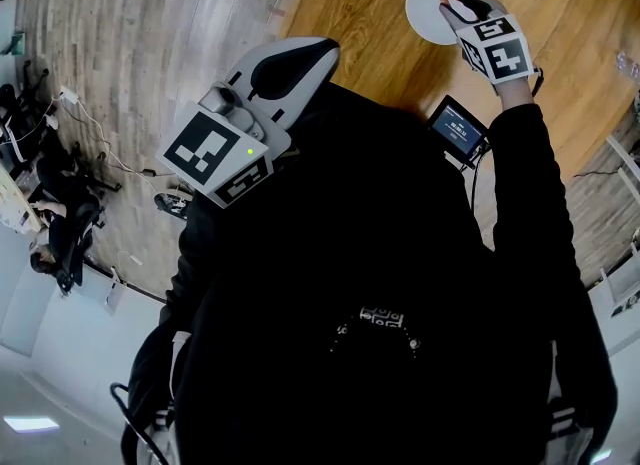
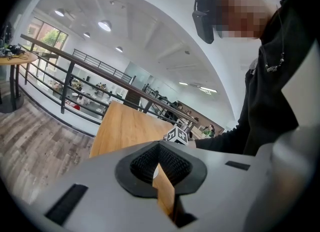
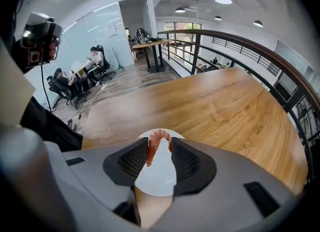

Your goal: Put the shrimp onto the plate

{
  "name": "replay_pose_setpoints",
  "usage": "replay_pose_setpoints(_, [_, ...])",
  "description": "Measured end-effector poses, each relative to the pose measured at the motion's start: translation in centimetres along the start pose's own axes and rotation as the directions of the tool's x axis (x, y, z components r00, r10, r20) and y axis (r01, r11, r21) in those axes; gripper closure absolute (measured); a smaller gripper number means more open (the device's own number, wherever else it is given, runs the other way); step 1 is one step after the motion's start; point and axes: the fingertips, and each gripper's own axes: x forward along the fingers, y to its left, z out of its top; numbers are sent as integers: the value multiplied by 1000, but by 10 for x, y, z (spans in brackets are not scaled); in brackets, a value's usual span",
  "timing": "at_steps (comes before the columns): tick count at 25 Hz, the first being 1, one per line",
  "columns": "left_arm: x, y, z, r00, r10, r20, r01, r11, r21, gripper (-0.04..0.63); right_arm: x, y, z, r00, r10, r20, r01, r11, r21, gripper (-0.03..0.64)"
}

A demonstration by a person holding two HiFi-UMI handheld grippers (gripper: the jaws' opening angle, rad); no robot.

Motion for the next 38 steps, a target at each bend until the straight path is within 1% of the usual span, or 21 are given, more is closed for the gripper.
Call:
replay_pose_setpoints(10, [-12,6,-4,999,46,15,-45,999,-27,589,34,1,-21,995,-7,-96,2,999,-52,462])
replay_pose_setpoints(13, [-16,9,-4,998,58,22,-57,998,-36,589,45,-1,-32,992,-22,-126,14,998,-62,462])
replay_pose_setpoints(19, [-16,11,-9,998,62,16,-61,997,-53,589,60,-6,-48,986,-20,-166,13,999,-43,459])
replay_pose_setpoints(24, [-15,11,-9,998,58,12,-58,997,-56,589,61,-10,-42,988,-37,-152,29,998,-54,456])
replay_pose_setpoints(26, [-16,11,-10,998,58,12,-58,997,-57,589,62,-7,-42,989,-29,-145,23,999,-41,454])
replay_pose_setpoints(27, [-16,12,-10,998,59,11,-58,997,-56,589,62,-6,-41,990,-22,-140,18,999,-30,445])
replay_pose_setpoints(29, [-15,13,-10,998,59,12,-59,997,-52,589,60,-2,-40,991,-11,-133,9,1000,-14,395])
replay_pose_setpoints(32, [-15,12,-9,998,56,13,-55,997,-46,589,55,1,-36,993,1,-118,-1,1000,-1,368])
replay_pose_setpoints(35, [-12,11,-6,999,42,16,-41,999,-30,589,53,-5,-34,995,-15,-96,17,1000,14,364])
replay_pose_setpoints(38, [-11,8,2,999,22,24,-22,1000,5,589,43,-11,-27,996,-44,-72,47,998,34,364])
